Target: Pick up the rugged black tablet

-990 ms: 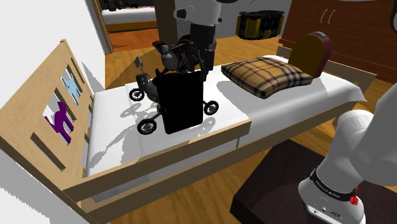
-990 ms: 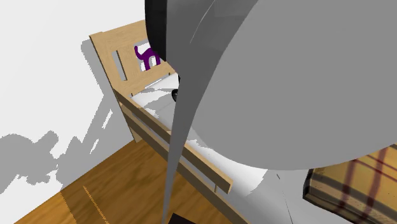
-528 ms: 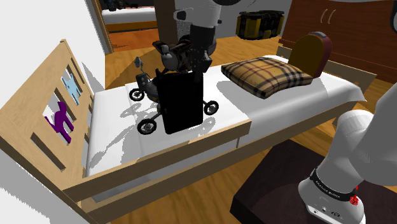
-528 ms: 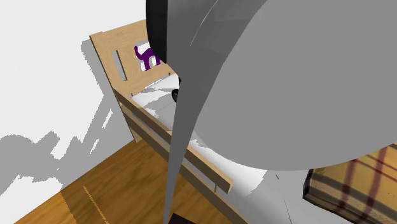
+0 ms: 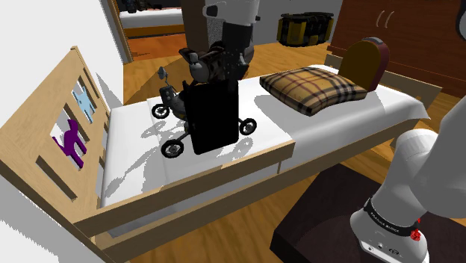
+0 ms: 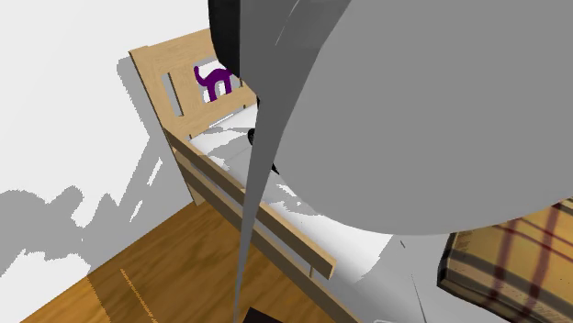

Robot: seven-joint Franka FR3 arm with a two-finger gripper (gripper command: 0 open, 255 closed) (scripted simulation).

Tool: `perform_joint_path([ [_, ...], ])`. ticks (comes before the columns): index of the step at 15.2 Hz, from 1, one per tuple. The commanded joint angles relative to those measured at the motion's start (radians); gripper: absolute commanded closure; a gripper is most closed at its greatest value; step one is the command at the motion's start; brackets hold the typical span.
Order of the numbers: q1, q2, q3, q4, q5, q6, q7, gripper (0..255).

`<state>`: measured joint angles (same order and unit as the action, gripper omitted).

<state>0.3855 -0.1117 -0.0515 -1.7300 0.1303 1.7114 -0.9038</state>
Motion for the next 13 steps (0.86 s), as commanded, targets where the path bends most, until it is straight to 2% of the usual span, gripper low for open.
perform_joint_path([
  [1, 0.001, 0.002, 0.001, 0.031, 0.0, -0.028, 0.005, 255],
  [11, -0.001, 0.048, -0.002, 0.223, 0.002, -0.174, 0.019, 255],
  [13, -0.001, 0.049, -0.003, 0.227, 0.002, -0.176, 0.02, 255],
])
